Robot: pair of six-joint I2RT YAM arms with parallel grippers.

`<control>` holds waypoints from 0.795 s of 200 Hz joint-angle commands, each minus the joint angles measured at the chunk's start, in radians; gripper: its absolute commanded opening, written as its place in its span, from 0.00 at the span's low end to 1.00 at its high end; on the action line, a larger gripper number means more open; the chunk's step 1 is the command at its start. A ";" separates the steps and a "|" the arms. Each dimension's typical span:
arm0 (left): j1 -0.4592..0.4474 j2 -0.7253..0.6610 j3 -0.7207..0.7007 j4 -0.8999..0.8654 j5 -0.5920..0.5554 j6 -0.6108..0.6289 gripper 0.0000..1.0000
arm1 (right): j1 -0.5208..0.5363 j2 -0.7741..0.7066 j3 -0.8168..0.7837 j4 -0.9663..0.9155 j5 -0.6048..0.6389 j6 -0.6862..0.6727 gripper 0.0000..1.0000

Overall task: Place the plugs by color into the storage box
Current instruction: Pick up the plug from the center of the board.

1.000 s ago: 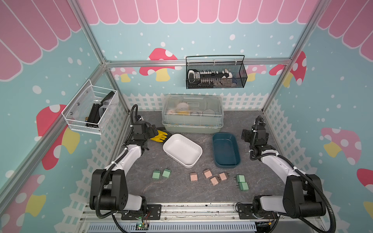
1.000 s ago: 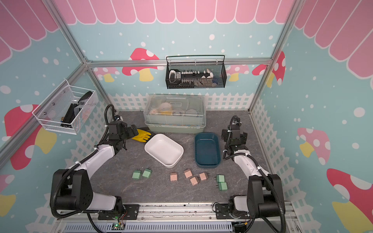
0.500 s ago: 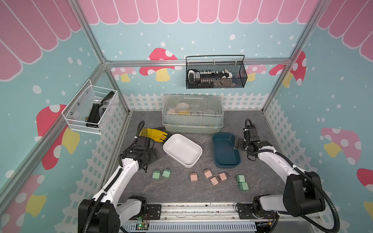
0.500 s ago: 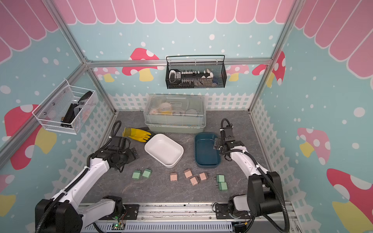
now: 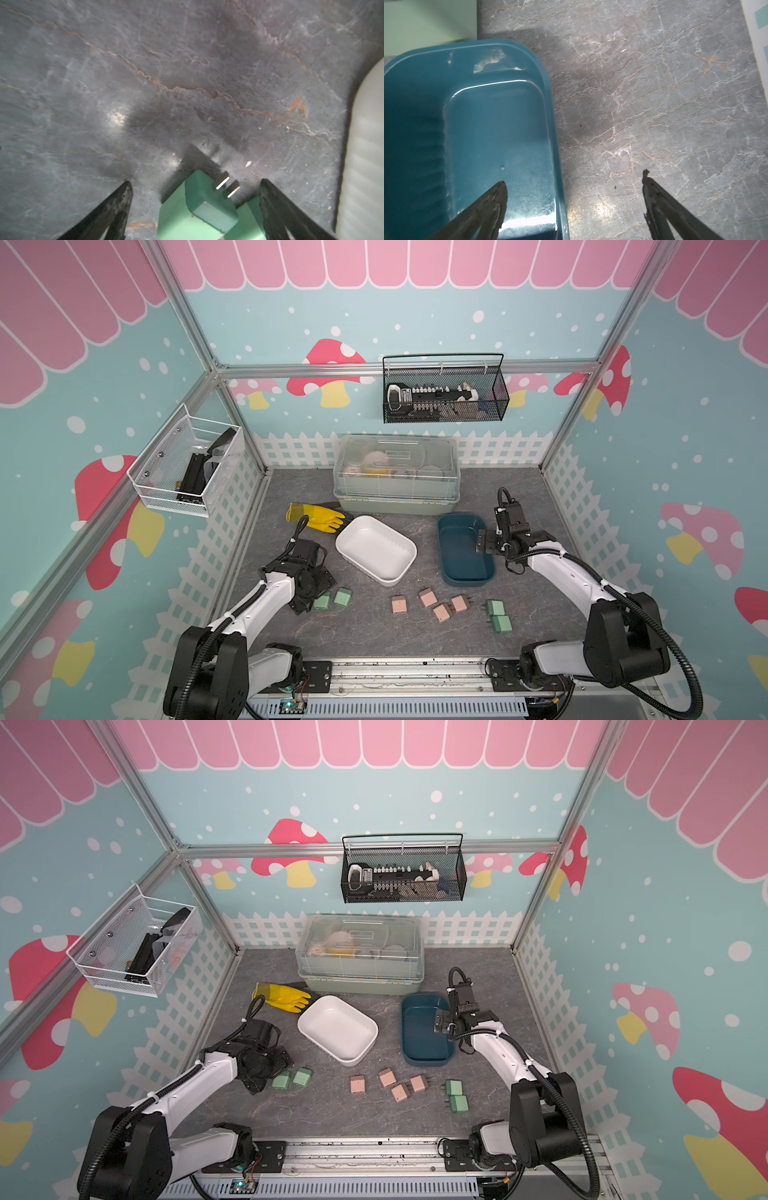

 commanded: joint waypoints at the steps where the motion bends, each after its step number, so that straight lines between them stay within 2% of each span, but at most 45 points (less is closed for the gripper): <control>1: -0.004 -0.020 -0.038 0.058 0.020 -0.066 0.91 | 0.015 0.015 0.000 -0.031 -0.009 -0.005 0.99; 54: -0.009 -0.022 -0.166 0.224 0.097 -0.223 0.91 | 0.045 -0.007 -0.010 -0.028 0.012 -0.024 0.99; 108: -0.027 0.007 -0.140 0.240 0.117 -0.213 0.91 | 0.057 -0.048 -0.034 -0.012 0.030 -0.033 0.99; 125: -0.037 0.007 -0.123 0.214 0.129 -0.207 0.92 | 0.057 -0.048 -0.035 -0.016 0.025 -0.031 0.99; 159: -0.069 -0.029 -0.031 -0.001 0.062 -0.151 0.92 | 0.057 -0.055 -0.051 -0.019 0.019 -0.013 0.99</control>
